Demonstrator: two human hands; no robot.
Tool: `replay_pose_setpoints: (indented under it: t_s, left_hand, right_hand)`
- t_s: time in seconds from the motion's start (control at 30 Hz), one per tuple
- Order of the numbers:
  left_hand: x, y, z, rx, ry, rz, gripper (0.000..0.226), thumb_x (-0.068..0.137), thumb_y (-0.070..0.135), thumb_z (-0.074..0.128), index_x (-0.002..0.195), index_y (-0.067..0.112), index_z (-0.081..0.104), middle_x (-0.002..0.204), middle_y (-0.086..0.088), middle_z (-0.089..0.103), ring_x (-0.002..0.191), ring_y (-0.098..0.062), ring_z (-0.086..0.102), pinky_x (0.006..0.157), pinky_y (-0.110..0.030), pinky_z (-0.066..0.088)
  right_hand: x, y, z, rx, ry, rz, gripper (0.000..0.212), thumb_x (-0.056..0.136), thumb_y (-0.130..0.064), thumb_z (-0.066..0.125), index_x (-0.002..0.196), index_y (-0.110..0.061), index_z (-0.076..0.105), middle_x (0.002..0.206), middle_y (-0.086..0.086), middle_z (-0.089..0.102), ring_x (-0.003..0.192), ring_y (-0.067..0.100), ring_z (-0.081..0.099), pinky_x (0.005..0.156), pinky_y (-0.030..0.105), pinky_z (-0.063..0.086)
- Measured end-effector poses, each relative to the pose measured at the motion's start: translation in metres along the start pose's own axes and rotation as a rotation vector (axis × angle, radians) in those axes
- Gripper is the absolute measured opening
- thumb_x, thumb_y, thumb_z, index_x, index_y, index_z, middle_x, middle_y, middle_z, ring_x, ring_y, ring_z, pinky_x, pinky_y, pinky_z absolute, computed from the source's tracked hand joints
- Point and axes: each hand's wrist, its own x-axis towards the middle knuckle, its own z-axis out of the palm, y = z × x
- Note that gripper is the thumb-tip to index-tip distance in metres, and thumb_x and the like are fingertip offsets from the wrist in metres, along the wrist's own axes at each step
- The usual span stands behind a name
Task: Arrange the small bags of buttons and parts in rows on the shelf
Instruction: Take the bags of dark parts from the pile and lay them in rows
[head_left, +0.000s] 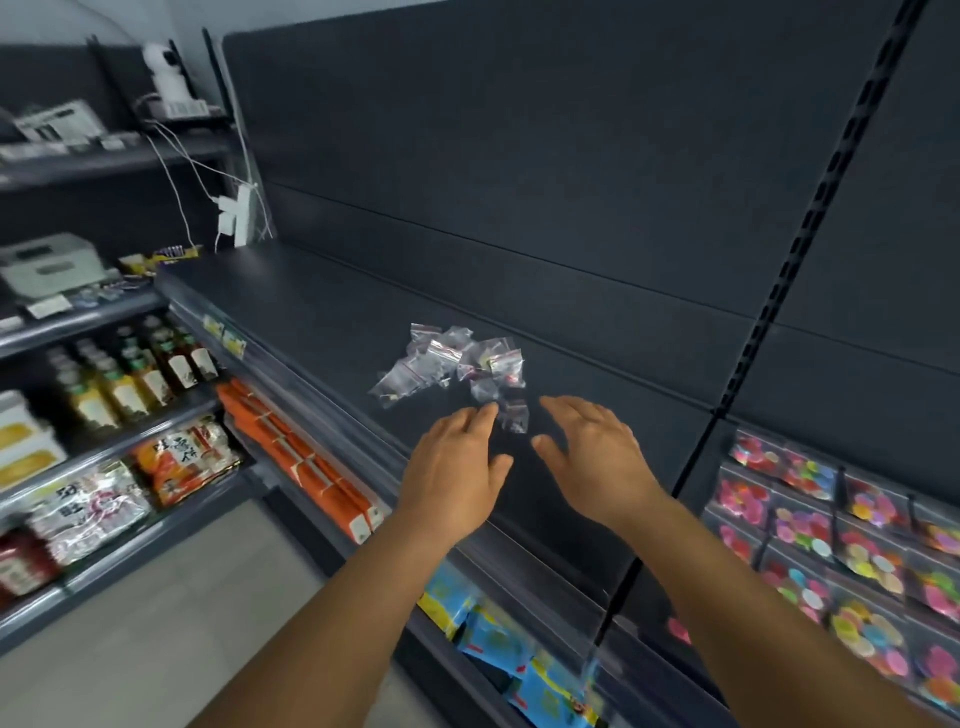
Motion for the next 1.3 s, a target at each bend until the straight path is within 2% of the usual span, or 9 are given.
replay_pose_setpoints:
  t_s: [0.33, 0.4, 0.5, 0.6, 0.67, 0.77, 0.93, 1.13, 1.3]
  left_hand:
    - [0.085, -0.042, 0.036, -0.063, -0.087, -0.103, 0.061, 0.097, 0.026, 0.047, 0.15, 0.024, 0.016, 0.15, -0.005, 0.032, 0.135, -0.025, 0.031, 0.108, -0.038, 0.033]
    - [0.095, -0.048, 0.041, -0.037, -0.119, -0.052, 0.059, 0.097, 0.014, 0.045, 0.149, 0.024, 0.02, 0.154, -0.001, 0.025, 0.137, -0.024, 0.026, 0.111, -0.035, 0.028]
    - [0.104, -0.053, 0.047, -0.052, -0.104, -0.013, 0.049, 0.094, 0.01, 0.047, 0.141, 0.022, 0.041, 0.14, -0.003, 0.046, 0.129, -0.024, 0.037, 0.104, -0.035, 0.036]
    - [0.11, -0.056, 0.047, -0.119, 0.0, -0.006, 0.027, 0.091, 0.019, 0.058, 0.116, 0.019, 0.064, 0.112, -0.004, 0.061, 0.11, -0.022, 0.05, 0.088, -0.035, 0.045]
    - [0.112, -0.059, 0.046, -0.24, 0.042, -0.031, 0.016, 0.089, 0.019, 0.06, 0.101, 0.015, 0.07, 0.101, -0.004, 0.065, 0.099, -0.02, 0.056, 0.083, -0.035, 0.048]
    - [0.111, -0.06, 0.043, -0.442, 0.065, -0.116, 0.014, 0.091, 0.018, 0.057, 0.092, 0.015, 0.071, 0.09, 0.001, 0.068, 0.082, -0.013, 0.061, 0.076, -0.028, 0.049]
    - [0.104, -0.052, 0.038, -0.802, -0.059, -0.199, 0.014, 0.094, 0.016, 0.052, 0.09, 0.023, 0.064, 0.074, 0.009, 0.067, 0.066, -0.002, 0.065, 0.064, -0.017, 0.048]
    - [0.092, -0.029, 0.024, -1.071, -0.199, -0.2, 0.024, 0.097, 0.007, 0.042, 0.098, 0.024, 0.06, 0.086, -0.001, 0.066, 0.061, -0.001, 0.066, 0.058, -0.014, 0.05]
    - [0.076, 0.001, 0.012, -1.181, -0.422, -0.109, 0.027, 0.09, 0.004, 0.049, 0.095, 0.029, 0.058, 0.091, 0.001, 0.067, 0.073, -0.007, 0.069, 0.066, -0.02, 0.054]
  right_hand:
    - [0.094, 0.007, 0.043, 0.041, -0.185, 0.238, 0.059, 0.09, -0.052, 0.047, 0.137, -0.016, 0.04, 0.134, 0.01, 0.045, 0.126, 0.03, 0.035, 0.102, 0.037, 0.034]
    - [0.101, 0.009, 0.048, 0.031, -0.209, 0.25, 0.057, 0.087, -0.05, 0.053, 0.132, -0.017, 0.045, 0.13, 0.011, 0.045, 0.123, 0.031, 0.036, 0.101, 0.036, 0.034]
    - [0.106, 0.014, 0.051, 0.08, -0.21, 0.28, 0.044, 0.081, -0.042, 0.063, 0.12, -0.023, 0.053, 0.121, 0.007, 0.049, 0.117, 0.028, 0.04, 0.095, 0.033, 0.037]
    - [0.107, 0.016, 0.052, 0.199, -0.151, 0.309, 0.016, 0.077, -0.03, 0.067, 0.089, -0.028, 0.056, 0.108, 0.003, 0.054, 0.108, 0.024, 0.045, 0.085, 0.03, 0.04]
    - [0.105, 0.019, 0.051, 0.243, -0.096, 0.31, 0.016, 0.078, -0.022, 0.066, 0.074, -0.028, 0.052, 0.095, 0.0, 0.058, 0.096, 0.022, 0.052, 0.075, 0.029, 0.043]
    - [0.1, 0.023, 0.048, 0.269, -0.022, 0.352, 0.017, 0.082, -0.014, 0.059, 0.076, -0.026, 0.05, 0.076, -0.01, 0.056, 0.075, 0.013, 0.054, 0.062, 0.024, 0.041]
    - [0.086, 0.019, 0.041, 0.48, 0.165, 0.477, 0.016, 0.085, -0.011, 0.055, 0.095, -0.023, 0.051, 0.079, -0.012, 0.054, 0.07, 0.002, 0.051, 0.052, 0.017, 0.039]
    - [0.06, 0.002, 0.022, 0.766, 0.362, 0.575, 0.027, 0.085, -0.006, 0.054, 0.107, -0.022, 0.055, 0.077, -0.008, 0.059, 0.075, 0.014, 0.063, 0.059, 0.018, 0.045]
    - [0.025, -0.002, 0.007, 0.931, 0.425, 0.617, 0.028, 0.078, 0.004, 0.059, 0.084, -0.022, 0.069, 0.075, 0.0, 0.069, 0.071, 0.012, 0.064, 0.075, 0.026, 0.054]
